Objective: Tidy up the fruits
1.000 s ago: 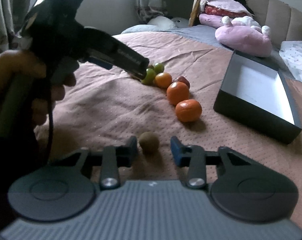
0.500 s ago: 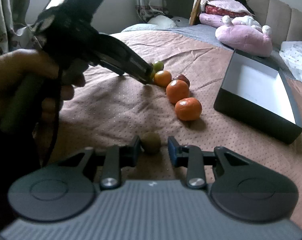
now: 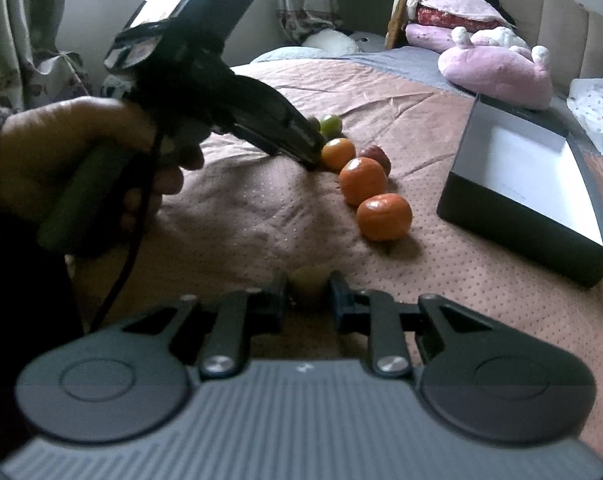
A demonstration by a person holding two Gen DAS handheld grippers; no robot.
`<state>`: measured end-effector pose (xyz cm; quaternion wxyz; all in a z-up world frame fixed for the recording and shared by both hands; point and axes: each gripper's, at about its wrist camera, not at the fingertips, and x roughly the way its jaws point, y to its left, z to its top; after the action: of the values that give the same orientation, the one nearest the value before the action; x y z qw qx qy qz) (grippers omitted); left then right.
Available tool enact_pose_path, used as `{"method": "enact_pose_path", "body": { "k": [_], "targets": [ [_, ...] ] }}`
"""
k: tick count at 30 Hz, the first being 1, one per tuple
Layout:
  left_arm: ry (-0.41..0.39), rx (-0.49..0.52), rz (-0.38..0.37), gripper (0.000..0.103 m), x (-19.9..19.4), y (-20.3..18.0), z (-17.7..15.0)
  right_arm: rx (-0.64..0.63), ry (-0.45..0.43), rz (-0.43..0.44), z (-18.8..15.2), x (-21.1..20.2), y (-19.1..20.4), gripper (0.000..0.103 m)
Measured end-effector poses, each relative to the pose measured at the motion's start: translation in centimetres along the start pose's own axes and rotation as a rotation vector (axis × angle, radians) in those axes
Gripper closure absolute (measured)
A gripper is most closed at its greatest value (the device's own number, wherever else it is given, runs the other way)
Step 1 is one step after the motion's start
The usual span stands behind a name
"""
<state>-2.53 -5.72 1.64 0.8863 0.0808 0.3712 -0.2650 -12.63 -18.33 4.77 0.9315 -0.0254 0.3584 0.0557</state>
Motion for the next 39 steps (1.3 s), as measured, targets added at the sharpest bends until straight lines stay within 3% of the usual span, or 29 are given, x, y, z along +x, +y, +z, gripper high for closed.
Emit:
{"method": "enact_pose_path", "body": {
  "k": [9, 13, 21, 32, 39],
  "targets": [
    [-0.003, 0.012, 0.006, 0.069, 0.4, -0.4, 0.0, 0.000, -0.011, 0.004, -0.2, -0.2, -0.1, 0.078],
    [-0.007, 0.015, 0.010, 0.083, 0.1, -0.3, 0.0, 0.025, -0.023, 0.013, -0.1, -0.7, -0.5, 0.078],
    [-0.016, 0.020, 0.036, 0.095, -1.5, -0.2, -0.4, 0.059, -0.062, -0.015, 0.1, -1.9, -1.1, 0.078],
    [-0.024, -0.045, 0.063, 0.096, -4.3, 0.4, 0.7, 0.098, -0.138, -0.092, 1.6, -4.6, -3.4, 0.078],
    [-0.065, -0.054, 0.063, 0.096, -5.8, -2.2, 4.3, 0.124, -0.184, -0.159, 4.0, -4.9, -6.4, 0.078]
  ]
}}
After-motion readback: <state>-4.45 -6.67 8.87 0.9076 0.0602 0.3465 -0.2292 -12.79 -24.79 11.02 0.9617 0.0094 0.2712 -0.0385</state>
